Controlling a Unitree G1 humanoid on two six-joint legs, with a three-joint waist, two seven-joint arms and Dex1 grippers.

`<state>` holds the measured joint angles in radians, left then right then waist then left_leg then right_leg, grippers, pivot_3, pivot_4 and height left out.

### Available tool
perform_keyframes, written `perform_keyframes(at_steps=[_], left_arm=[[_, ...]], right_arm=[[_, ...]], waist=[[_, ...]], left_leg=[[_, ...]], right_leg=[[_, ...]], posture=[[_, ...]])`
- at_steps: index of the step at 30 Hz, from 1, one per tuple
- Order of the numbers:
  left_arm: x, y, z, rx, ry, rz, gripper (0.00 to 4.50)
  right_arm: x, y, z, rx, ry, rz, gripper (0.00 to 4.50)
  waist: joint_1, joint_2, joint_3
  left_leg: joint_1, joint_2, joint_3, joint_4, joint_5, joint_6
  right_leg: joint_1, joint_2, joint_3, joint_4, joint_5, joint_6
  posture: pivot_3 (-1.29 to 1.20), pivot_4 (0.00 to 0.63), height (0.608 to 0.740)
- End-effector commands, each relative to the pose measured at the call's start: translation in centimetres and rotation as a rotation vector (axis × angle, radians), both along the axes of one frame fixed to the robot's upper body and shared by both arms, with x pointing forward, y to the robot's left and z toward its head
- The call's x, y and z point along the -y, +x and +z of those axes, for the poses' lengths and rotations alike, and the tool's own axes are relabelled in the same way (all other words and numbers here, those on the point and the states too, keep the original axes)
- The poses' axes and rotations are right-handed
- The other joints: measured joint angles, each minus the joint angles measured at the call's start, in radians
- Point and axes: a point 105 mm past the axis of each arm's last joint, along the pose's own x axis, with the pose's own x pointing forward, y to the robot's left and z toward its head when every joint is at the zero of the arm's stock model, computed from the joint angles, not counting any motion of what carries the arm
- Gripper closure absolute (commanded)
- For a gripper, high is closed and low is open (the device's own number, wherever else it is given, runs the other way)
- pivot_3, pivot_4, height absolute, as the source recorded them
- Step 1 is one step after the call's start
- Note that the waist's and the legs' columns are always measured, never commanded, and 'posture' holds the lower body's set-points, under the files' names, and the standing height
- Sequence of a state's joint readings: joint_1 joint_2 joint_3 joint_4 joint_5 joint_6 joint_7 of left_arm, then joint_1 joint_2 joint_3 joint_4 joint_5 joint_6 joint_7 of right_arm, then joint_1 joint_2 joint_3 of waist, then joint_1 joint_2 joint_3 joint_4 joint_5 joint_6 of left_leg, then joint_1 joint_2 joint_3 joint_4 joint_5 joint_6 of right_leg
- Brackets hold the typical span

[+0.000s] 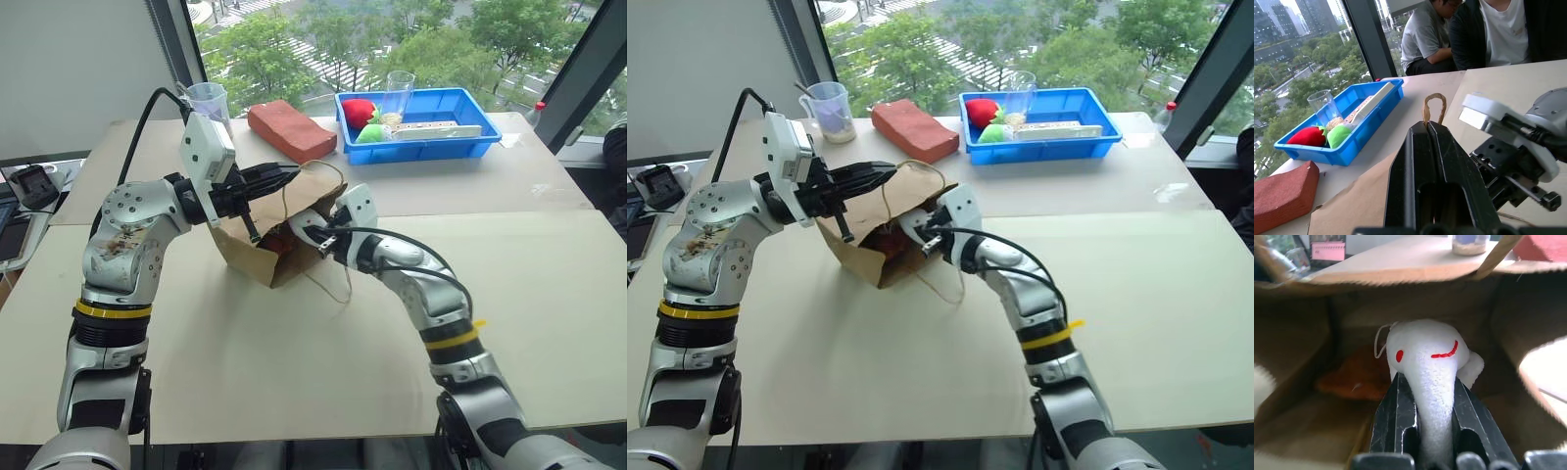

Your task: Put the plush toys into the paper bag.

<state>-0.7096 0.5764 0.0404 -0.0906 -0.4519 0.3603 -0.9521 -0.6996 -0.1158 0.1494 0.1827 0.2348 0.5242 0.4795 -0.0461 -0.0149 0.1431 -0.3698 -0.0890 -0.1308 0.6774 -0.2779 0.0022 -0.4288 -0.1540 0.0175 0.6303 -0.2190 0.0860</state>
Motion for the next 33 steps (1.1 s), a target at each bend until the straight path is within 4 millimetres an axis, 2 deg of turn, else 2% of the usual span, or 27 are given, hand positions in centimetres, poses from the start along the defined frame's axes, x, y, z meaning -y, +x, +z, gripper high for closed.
perform_keyframes(at_steps=[1, 4, 7, 8, 11, 17, 18, 24, 30, 33], left_arm=[[0.4, -0.9, 1.3, 0.043, -0.009, -0.026, 4.50], [0.5, -0.9, 1.3, 0.046, -0.010, -0.026, 4.50], [0.4, -0.9, 1.5, 0.049, -0.012, -0.022, 4.50], [0.3, -0.9, 1.5, 0.049, -0.012, -0.020, 4.50], [0.2, -0.9, 1.3, 0.047, -0.009, -0.013, 4.50], [0.1, -0.9, 1.2, 0.045, -0.008, -0.003, 4.50], [0.1, -0.9, 1.1, 0.045, -0.008, -0.001, 4.50], [0.1, -0.8, 1.0, 0.042, -0.012, -0.002, 4.50], [0.2, -0.6, 0.9, 0.039, -0.014, -0.008, 4.50], [0.2, -0.6, 1.0, 0.040, -0.011, -0.011, 4.50]], right_arm=[[-0.4, 1.5, 0.9, 0.044, 0.041, -0.044, 4.36], [-1.3, 2.5, 0.0, 0.015, 0.050, -0.066, 4.36], [-1.0, 3.4, -1.0, 0.001, 0.035, -0.113, 4.36], [-0.8, 3.5, -1.1, -0.003, 0.043, -0.111, 3.32], [-0.6, 3.2, -0.9, 0.008, 0.070, -0.086, 2.28], [0.1, 0.0, 1.0, 0.034, 0.127, 0.038, 0.17], [0.2, -0.7, 1.3, 0.039, 0.125, 0.056, 0.04], [1.4, -4.7, 1.8, 0.030, 0.031, 0.162, 0.04], [2.5, -8.0, -0.4, -0.041, -0.125, 0.291, 0.04], [3.1, -7.9, -2.3, -0.060, -0.233, 0.272, 0.04]], waist=[[0.000, 0.000, 0.000], [-0.003, 0.000, 0.000], [-0.009, 0.000, 0.000], [-0.009, 0.000, 0.000], [-0.011, 0.000, 0.000], [-0.020, 0.000, 0.000], [-0.020, 0.000, 0.000], [-0.015, 0.000, 0.000], [-0.004, 0.000, 0.000], [0.000, 0.000, 0.000]], left_leg=[[0.000, 0.000, 0.000, 0.000, 0.000, 0.000], [0.000, 0.000, 0.000, 0.000, 0.000, 0.000], [0.000, 0.000, 0.000, 0.000, 0.000, 0.000], [0.000, 0.000, 0.000, 0.000, 0.000, 0.000], [0.000, 0.000, 0.000, 0.000, 0.000, 0.000], [0.000, 0.000, -0.001, -0.001, 0.000, 0.000], [0.000, 0.000, -0.001, -0.001, 0.000, 0.000], [0.000, 0.000, 0.000, 0.000, 0.000, 0.000], [0.000, 0.000, 0.000, 0.000, 0.000, 0.000], [0.000, 0.000, 0.000, 0.000, -0.001, 0.001]], right_leg=[[0.000, 0.000, 0.000, 0.000, 0.000, 0.000], [0.000, 0.000, 0.000, 0.000, 0.000, 0.000], [0.000, 0.000, 0.000, 0.000, 0.000, 0.000], [0.000, 0.000, 0.000, 0.000, 0.000, 0.000], [0.000, 0.000, 0.000, 0.000, 0.000, 0.000], [-0.001, 0.000, 0.000, 0.000, 0.000, 0.000], [-0.001, 0.000, 0.000, 0.000, 0.000, 0.000], [-0.001, 0.000, 0.000, 0.001, 0.000, 0.000], [0.000, 0.000, 0.000, 0.000, 0.000, 0.000], [0.000, 0.000, 0.000, 0.000, 0.000, 0.000]], posture=[[0.00, 0.150, 0.740], [0.00, 0.150, 0.740], [0.00, 0.150, 0.740], [0.00, 0.150, 0.740], [0.00, 0.150, 0.740], [0.00, 0.150, 0.740], [0.00, 0.150, 0.740], [0.00, 0.150, 0.740], [0.00, 0.150, 0.740], [0.00, 0.150, 0.740]])
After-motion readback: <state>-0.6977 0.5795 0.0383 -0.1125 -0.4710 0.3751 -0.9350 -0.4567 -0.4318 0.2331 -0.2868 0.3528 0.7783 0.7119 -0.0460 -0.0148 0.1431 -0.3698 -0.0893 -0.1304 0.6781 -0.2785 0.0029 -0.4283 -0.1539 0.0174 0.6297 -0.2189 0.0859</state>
